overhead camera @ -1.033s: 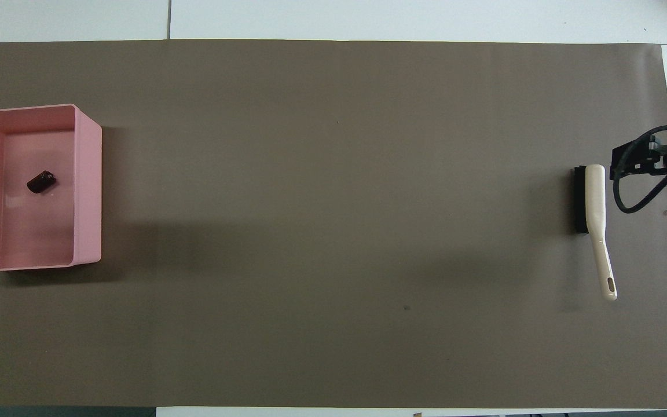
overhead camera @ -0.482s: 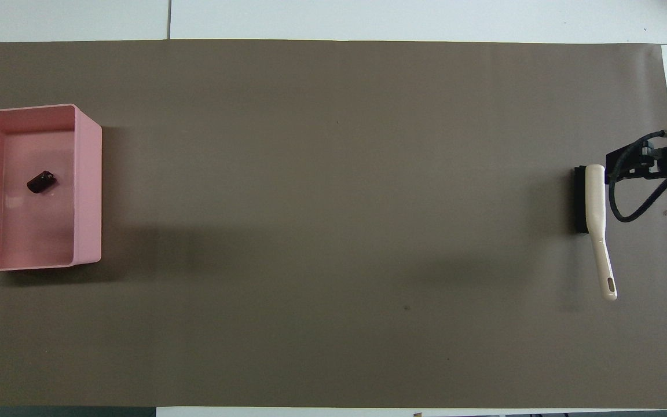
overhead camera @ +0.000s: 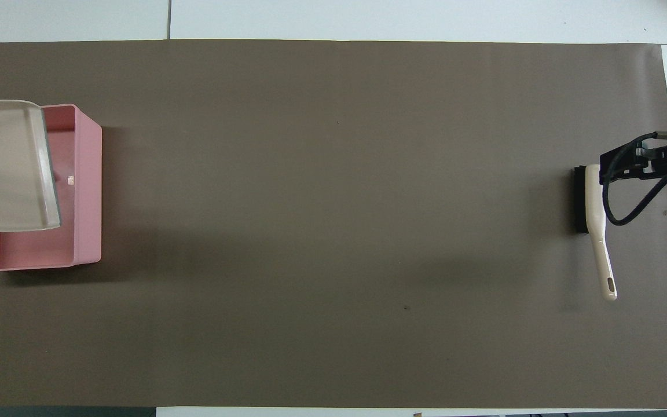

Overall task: Clean e-waste and dump in bin
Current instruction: 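Lower the dustpan onto the table beside the bin with the left gripper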

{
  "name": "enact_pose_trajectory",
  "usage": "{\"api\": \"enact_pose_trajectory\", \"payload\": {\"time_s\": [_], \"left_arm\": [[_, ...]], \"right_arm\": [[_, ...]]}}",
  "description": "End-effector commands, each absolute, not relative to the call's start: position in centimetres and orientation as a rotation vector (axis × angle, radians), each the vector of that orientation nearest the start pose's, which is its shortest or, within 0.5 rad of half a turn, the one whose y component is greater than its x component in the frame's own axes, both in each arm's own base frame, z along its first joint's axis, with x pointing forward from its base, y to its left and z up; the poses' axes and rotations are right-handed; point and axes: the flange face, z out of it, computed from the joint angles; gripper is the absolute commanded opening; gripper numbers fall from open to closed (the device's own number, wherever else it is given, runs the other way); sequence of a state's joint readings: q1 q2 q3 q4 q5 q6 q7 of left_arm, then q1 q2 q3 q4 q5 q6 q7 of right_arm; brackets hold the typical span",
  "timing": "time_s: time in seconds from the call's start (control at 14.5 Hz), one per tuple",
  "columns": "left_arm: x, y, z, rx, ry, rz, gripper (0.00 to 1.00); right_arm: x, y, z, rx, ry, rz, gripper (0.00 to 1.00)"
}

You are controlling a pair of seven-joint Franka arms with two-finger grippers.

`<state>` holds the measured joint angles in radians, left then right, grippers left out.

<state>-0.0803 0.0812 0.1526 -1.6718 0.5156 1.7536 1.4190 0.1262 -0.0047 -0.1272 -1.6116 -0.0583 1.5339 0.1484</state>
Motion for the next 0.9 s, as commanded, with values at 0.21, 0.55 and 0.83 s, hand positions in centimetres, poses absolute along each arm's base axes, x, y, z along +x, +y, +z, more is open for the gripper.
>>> {"api": "enact_pose_trajectory", "payload": {"time_s": [0.21,0.55,0.83], "left_arm": [[57.4,-3.3,52.3,-2.037,2.174,0.377,0.0],[55.6,-13.6,46.1,-1.939,2.337,0.286,0.0],[54.7,-16.7,41.1,-1.924,2.335,0.254,0.0]], "right_arm": [[54.3,-0.5,61.2,-3.19,0.202,0.107,1.0],[54.0,0.5,63.0,-3.17,0.203,0.198,1.0],[53.6,0.7,63.1,-3.169,0.195,0.2,1.0]]}}
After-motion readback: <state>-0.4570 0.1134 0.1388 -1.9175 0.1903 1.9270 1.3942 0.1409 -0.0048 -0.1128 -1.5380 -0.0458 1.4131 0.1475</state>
